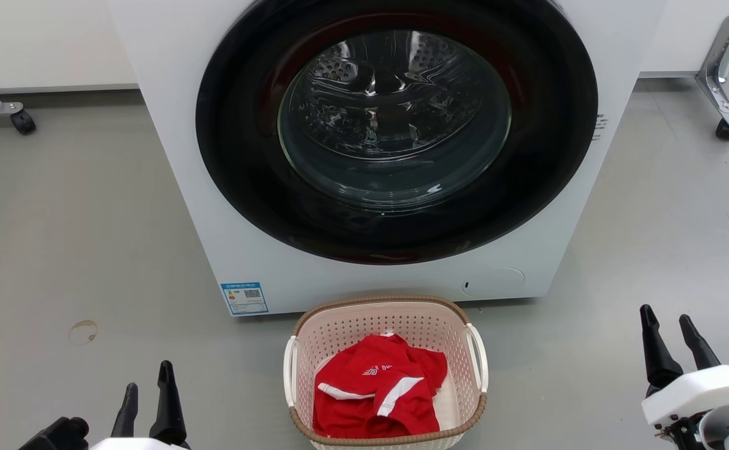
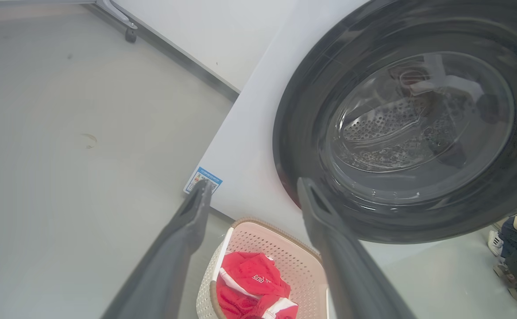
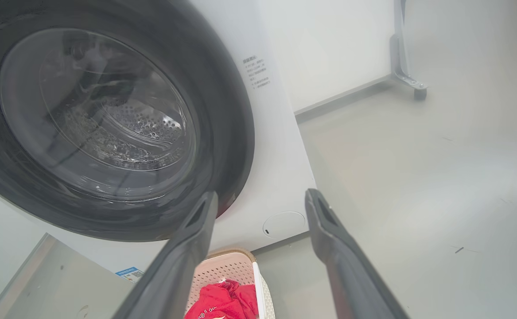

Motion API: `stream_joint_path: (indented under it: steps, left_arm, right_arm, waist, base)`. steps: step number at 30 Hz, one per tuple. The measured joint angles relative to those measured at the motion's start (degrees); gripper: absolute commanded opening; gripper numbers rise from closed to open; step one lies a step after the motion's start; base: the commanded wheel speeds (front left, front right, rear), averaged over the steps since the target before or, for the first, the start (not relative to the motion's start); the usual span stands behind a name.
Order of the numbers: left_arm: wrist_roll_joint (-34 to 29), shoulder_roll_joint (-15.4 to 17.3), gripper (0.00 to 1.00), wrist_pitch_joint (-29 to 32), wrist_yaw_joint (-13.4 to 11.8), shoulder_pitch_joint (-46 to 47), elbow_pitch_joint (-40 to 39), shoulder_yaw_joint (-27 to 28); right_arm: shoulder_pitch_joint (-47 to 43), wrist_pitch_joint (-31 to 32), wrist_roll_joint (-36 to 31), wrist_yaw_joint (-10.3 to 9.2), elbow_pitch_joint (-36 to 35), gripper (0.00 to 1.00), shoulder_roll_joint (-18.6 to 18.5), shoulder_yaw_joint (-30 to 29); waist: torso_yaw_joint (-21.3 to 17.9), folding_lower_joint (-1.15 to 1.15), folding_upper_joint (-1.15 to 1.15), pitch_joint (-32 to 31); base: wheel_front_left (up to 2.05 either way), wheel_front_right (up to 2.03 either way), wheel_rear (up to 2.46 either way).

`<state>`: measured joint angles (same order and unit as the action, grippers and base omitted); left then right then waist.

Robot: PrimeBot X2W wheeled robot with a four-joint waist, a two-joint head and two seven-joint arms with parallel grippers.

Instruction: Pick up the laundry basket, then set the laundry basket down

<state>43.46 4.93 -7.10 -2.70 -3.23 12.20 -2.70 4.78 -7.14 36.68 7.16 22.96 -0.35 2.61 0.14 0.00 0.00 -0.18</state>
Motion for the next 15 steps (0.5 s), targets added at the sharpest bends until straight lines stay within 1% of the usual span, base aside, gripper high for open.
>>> stream_joint_path:
  steps: [15]
  left_arm:
    - [-8.4, 1.0, 1.00, -2.1, -1.7, -0.1, -1.2, -2.0]
  right_arm:
    - [1.0, -2.4, -9.9, 0.04, 0.2, 1.00, -0.5, 1.9]
  waist:
    - [0.4, 0.00, 0.00, 0.1]
  base:
    - [0.00, 0.00, 0.00]
